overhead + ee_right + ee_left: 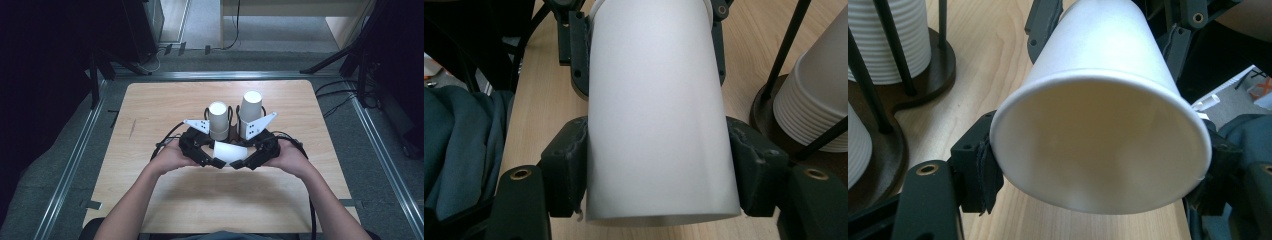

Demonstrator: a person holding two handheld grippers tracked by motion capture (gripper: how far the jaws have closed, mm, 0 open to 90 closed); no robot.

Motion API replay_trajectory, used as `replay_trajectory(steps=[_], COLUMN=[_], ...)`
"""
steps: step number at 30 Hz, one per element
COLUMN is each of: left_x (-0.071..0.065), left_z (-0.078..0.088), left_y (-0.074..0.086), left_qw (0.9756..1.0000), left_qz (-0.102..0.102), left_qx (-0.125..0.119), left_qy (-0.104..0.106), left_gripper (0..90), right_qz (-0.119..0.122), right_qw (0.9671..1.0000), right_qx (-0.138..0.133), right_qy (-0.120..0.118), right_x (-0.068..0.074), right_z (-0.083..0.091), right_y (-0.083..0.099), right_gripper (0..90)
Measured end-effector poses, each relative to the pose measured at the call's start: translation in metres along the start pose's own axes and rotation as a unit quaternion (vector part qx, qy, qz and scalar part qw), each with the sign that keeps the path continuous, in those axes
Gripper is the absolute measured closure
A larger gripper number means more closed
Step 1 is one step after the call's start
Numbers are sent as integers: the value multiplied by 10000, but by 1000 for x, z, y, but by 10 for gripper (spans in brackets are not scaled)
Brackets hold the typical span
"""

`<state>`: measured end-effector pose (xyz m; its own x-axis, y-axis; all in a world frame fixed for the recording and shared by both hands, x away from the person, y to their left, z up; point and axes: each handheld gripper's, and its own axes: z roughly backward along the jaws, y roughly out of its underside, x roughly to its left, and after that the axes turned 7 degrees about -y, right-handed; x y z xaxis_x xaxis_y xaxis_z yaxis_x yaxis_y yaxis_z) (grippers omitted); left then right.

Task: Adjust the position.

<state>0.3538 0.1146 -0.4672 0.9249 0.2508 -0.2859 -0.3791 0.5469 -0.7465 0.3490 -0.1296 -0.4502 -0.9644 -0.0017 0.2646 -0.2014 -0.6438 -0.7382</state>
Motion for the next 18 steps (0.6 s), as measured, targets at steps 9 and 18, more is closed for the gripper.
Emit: replay_trajectory(steps=[9, 18], left_x=[2, -1], left_z=[12, 26], left_y=[-1, -7], left_qw=[9999, 9981], left_qz=[1, -132], left_qx=[59, 297], left_qy=[-159, -519], left_gripper=[247, 245], right_qz=[-82, -169], right_qw=[9998, 9991], right_qx=[42, 260], right_qy=[188, 283], right_x=[-2, -5], right_z=[1, -4], right_y=[1, 4], right_gripper=[266, 252])
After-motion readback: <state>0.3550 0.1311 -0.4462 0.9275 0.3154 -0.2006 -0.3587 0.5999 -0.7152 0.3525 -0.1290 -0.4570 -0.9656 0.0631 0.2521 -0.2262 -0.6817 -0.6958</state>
